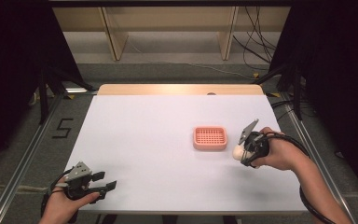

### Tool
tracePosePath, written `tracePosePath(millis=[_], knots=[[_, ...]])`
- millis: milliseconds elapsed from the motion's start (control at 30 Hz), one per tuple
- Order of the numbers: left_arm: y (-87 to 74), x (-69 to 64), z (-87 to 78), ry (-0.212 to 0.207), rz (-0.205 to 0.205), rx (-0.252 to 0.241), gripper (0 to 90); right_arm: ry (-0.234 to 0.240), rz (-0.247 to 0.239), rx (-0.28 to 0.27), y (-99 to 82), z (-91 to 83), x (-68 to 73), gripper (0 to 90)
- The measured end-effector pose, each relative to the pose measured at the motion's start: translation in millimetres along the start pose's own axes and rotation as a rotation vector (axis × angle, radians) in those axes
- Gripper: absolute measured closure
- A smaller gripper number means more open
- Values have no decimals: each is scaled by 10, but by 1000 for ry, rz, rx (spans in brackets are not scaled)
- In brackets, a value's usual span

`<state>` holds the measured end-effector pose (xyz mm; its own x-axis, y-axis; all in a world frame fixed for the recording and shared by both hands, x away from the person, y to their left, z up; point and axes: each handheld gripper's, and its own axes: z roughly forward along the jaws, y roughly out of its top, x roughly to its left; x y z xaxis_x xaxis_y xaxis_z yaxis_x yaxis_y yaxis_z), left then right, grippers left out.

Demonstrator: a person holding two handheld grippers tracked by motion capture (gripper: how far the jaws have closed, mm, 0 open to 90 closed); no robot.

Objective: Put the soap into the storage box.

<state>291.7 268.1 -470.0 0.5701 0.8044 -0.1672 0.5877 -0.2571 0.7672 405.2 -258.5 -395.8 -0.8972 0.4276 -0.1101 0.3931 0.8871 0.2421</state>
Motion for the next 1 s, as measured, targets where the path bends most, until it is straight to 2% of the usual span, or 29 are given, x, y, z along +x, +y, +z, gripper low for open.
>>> tracePosePath(millis=[33,67,100,133,200,233,267,300,367,433,467,500,633,700,733,800,833,900,967,1000], knots=[[3,0,-5,1,0,3,356,-8,21,1,1,-2,9,506],[4,0,-4,0,0,2,356,-3,10,-3,7,3,-1,506],[4,1,-4,-1,1,6,357,6,23,10,17,-1,5,506],[0,-1,3,0,1,0,357,-6,14,-3,25,7,-7,506],[1,-3,3,0,-1,6,357,11,9,13,34,-3,-19,506],[-2,-17,15,2,-12,-11,357,3,17,0,48,7,-17,506],[-2,-18,15,3,-12,-12,357,21,-8,6,62,12,-39,506],[-2,-18,15,3,-12,-12,356,12,14,-3,58,14,-26,506],[4,-9,4,1,-2,-3,357,9,-2,-4,67,25,-43,506],[4,-7,1,1,-2,-5,357,14,28,18,72,11,-45,506],[4,-6,2,1,-2,-4,357,1,22,1,71,16,-49,506],[4,-6,3,1,-1,-4,357,8,-3,-12,76,20,-70,506],[5,-8,3,2,-1,-9,357,1,26,-17,83,14,-70,506],[6,-11,0,3,-1,-9,357,2,-4,-24,92,20,-99,506],[4,-13,3,7,0,-16,357,-1,27,-18,93,18,-83,506],[6,-14,5,4,0,-20,357,-3,0,-28,103,26,-107,506],[6,-14,5,4,0,-20,357,-1,14,-15,108,19,-104,506],[5,-13,4,4,0,-16,357,-5,5,-26,117,34,-114,506],[6,-12,3,4,1,-17,357,-9,24,-27,119,31,-114,506],[6,-12,3,4,1,-17,357,0,9,-32,123,38,-131,506]])
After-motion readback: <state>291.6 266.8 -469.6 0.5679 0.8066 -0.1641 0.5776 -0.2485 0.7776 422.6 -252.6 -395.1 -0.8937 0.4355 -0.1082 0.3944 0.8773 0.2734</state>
